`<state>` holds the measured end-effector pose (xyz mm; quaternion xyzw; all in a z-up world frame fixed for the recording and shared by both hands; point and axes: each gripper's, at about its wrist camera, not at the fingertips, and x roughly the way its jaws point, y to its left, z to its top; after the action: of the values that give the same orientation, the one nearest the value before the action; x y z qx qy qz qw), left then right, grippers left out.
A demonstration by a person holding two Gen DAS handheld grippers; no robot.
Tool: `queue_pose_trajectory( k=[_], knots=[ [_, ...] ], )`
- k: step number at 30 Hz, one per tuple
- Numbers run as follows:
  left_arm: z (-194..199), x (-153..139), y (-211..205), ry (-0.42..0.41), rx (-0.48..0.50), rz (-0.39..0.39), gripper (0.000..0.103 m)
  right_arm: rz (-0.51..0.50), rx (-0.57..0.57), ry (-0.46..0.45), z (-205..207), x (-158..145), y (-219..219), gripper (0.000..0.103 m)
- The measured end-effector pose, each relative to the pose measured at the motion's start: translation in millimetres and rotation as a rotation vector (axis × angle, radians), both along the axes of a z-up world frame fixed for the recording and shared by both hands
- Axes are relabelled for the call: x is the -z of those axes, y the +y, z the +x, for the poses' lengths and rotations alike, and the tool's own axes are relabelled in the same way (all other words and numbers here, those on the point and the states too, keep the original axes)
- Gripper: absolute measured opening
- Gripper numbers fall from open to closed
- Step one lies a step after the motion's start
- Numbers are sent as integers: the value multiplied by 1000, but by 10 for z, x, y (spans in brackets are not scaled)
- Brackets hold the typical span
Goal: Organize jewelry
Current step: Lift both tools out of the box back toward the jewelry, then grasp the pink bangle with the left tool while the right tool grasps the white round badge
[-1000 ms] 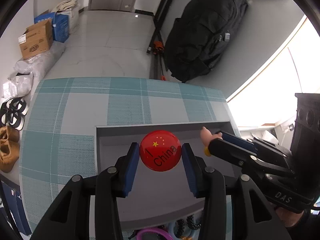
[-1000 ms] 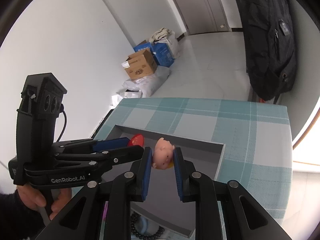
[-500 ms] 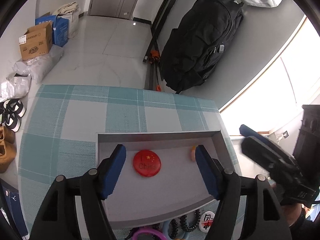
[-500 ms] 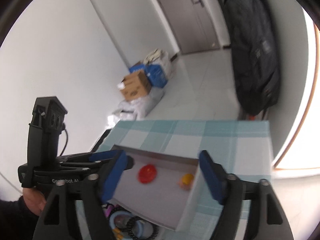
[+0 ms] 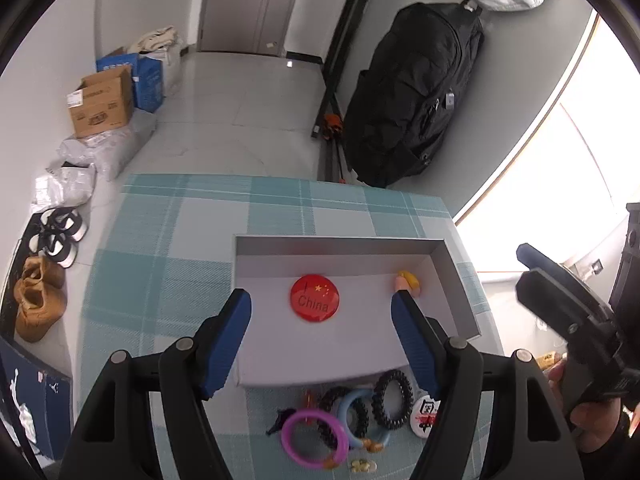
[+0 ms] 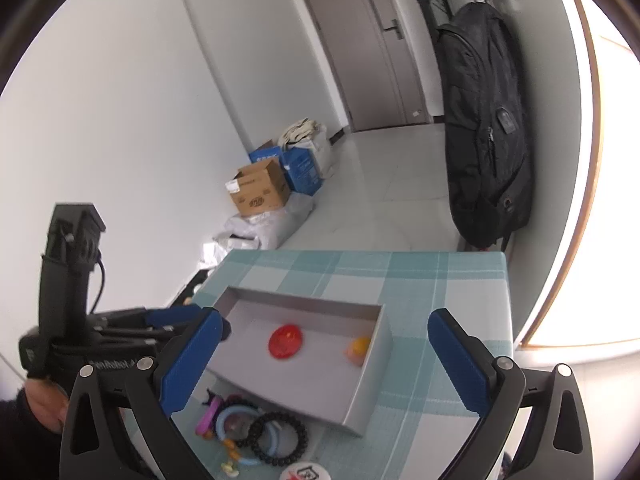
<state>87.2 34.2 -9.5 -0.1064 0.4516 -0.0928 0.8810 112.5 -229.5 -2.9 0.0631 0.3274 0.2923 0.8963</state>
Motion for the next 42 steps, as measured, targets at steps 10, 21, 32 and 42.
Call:
queue_pose_trajectory(
  k=[10, 21, 32, 42],
  knots=[
    [-318, -64, -7, -37, -39, 10, 81, -43, 13, -16, -291, 16, -3, 103],
    [-576, 220, 145, 77, -87, -94, 81, -50, 3, 50, -563, 139, -38, 103],
    [-597, 495, 195, 197, -85, -282, 81, -110, -23, 92, -719, 277, 10, 103],
    [-518, 631, 323, 229, -143, -461, 81, -118, -28, 119, -708, 306, 26, 103]
  ],
)
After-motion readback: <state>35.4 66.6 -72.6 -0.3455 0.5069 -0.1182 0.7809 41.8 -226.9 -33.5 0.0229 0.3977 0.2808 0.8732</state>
